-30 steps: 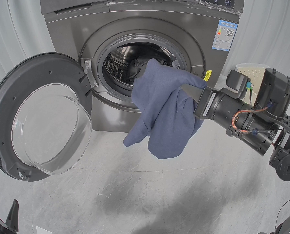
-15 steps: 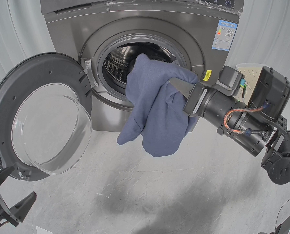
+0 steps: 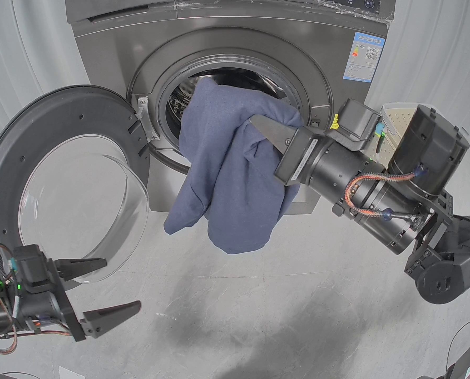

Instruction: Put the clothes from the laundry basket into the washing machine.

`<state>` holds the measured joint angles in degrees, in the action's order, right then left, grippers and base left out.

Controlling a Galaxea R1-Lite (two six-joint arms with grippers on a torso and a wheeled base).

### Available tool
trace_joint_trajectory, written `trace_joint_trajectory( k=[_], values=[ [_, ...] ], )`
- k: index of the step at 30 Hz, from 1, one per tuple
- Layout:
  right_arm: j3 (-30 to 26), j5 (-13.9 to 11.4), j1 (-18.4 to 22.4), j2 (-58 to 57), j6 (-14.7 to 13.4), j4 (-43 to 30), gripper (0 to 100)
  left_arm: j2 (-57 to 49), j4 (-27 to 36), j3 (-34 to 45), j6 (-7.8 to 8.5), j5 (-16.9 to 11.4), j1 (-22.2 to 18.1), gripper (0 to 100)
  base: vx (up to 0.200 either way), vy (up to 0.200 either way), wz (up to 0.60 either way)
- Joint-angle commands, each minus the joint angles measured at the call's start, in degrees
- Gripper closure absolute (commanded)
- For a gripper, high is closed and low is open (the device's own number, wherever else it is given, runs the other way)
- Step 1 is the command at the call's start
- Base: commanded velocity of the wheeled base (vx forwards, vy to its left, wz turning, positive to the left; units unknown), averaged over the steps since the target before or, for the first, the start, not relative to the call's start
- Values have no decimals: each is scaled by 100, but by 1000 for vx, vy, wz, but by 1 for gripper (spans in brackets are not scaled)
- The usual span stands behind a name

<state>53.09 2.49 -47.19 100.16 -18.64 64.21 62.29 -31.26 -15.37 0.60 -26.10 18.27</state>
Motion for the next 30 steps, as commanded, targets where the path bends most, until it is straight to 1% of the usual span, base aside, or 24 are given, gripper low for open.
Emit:
trace_joint_trajectory(
  k=[1,3,4,8,9,11,14,16,18,19,24,26,27,28,30],
  values=[
    [114,-20,-62,144,36,83,100,1443,-513,-177,-60,-18,642,0,0,0,0],
    [114,-20,-62,144,36,83,100,1443,-513,-177,-60,-18,642,0,0,0,0],
    [131,15,-89,136,27,83,100,1953,-618,-238,-42,-18,897,0,0,0,0],
    [140,15,-89,136,36,83,100,2586,-847,-440,-25,0,1011,0,0,0,0],
    [140,15,-89,127,36,83,100,2806,-1032,-519,-51,35,1038,0,0,0,0],
    [140,15,-89,118,53,83,100,2955,-1163,-607,-95,44,1082,0,0,0,0],
    [131,15,-89,109,115,83,100,3263,-1374,-862,-482,61,1205,0,0,0,0],
    [123,24,-97,109,115,83,100,3430,-1392,-1003,-587,140,1275,0,0,0,0],
    [114,24,-97,100,115,83,100,3597,-1409,-1126,-587,255,1302,0,0,0,0],
    [114,33,-97,92,115,83,100,3773,-1445,-1240,-587,360,1302,0,0,0,0],
    [87,33,-97,65,159,83,100,4370,-1770,-1477,-587,509,1240,0,0,0,0],
    [79,24,-97,39,159,83,100,4520,-1910,-1557,-605,650,1240,0,0,0,0],
    [79,33,-106,39,159,83,100,4528,-1919,-1565,-605,668,1240,0,0,0,0],
    [79,33,-141,21,159,83,100,4678,-1998,-1653,-605,791,1240,0,0,0,0],
    [87,33,-141,30,159,83,100,4792,-2034,-1732,-613,826,1249,0,0,0,0]
  ],
)
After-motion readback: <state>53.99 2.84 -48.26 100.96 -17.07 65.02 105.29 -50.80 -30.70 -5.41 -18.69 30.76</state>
